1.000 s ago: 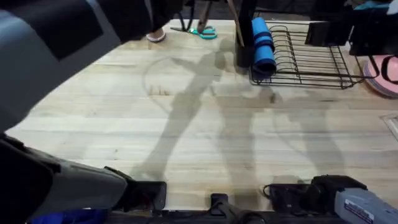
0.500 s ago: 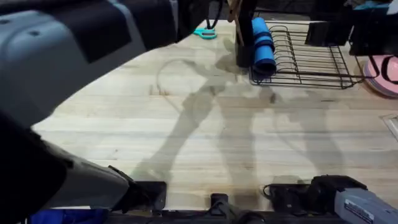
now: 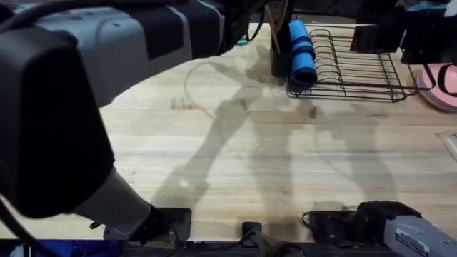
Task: Pick up the spoon on the table one by one and put them onto the rack
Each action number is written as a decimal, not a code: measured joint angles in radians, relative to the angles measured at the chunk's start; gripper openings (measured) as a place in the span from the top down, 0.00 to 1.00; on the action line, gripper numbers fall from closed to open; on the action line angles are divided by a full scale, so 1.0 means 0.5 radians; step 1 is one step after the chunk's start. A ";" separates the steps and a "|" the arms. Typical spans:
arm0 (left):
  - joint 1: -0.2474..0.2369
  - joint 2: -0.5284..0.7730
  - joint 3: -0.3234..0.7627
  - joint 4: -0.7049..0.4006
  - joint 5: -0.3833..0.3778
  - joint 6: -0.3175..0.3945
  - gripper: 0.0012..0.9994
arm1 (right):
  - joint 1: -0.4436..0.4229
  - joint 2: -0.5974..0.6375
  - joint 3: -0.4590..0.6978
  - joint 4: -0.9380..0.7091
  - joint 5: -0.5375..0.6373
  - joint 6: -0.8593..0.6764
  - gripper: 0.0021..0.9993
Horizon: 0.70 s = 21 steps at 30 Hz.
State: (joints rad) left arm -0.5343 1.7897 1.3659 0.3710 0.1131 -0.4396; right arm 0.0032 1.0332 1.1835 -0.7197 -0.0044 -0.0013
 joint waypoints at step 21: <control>-0.078 0.318 0.000 0.169 -0.008 -0.024 0.96 | 0.000 0.000 0.000 0.002 0.000 0.000 0.00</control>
State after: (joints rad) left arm -0.5734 1.9486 1.3659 0.4557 0.1089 -0.4518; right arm 0.0032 1.0332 1.1835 -0.7185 -0.0044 -0.0013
